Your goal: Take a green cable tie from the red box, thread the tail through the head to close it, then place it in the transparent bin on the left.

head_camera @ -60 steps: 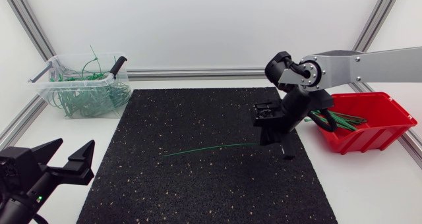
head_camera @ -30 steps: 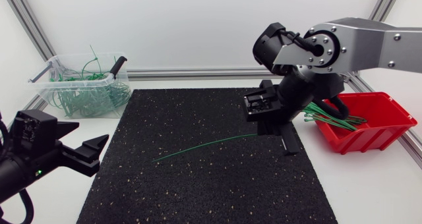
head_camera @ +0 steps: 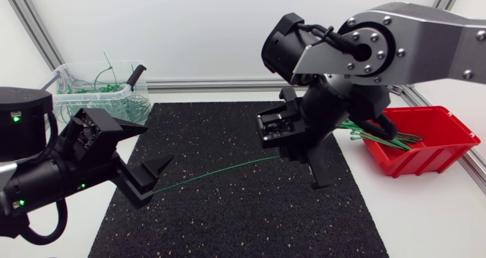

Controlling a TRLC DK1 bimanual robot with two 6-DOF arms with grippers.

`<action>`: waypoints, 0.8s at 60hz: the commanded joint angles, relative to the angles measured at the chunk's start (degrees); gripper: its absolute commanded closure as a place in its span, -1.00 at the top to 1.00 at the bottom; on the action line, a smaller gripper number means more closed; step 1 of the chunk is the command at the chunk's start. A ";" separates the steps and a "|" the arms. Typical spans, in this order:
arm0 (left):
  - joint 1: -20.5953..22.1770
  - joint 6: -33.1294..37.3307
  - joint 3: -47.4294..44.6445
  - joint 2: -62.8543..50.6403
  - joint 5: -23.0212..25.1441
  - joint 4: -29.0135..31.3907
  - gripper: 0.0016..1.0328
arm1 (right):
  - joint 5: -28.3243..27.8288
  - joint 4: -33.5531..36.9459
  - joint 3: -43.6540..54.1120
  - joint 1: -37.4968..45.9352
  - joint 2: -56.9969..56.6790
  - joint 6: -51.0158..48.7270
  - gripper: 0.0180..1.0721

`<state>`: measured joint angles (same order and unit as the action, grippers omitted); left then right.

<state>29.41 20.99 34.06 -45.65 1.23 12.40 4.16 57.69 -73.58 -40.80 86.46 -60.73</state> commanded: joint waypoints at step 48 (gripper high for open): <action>14.89 6.60 7.42 -16.75 2.98 -5.64 0.69 | 0.41 0.84 -4.20 -5.87 2.23 5.18 -0.89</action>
<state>43.72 25.80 40.66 -60.93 3.55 7.86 4.36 58.30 -76.62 -46.11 87.40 -56.75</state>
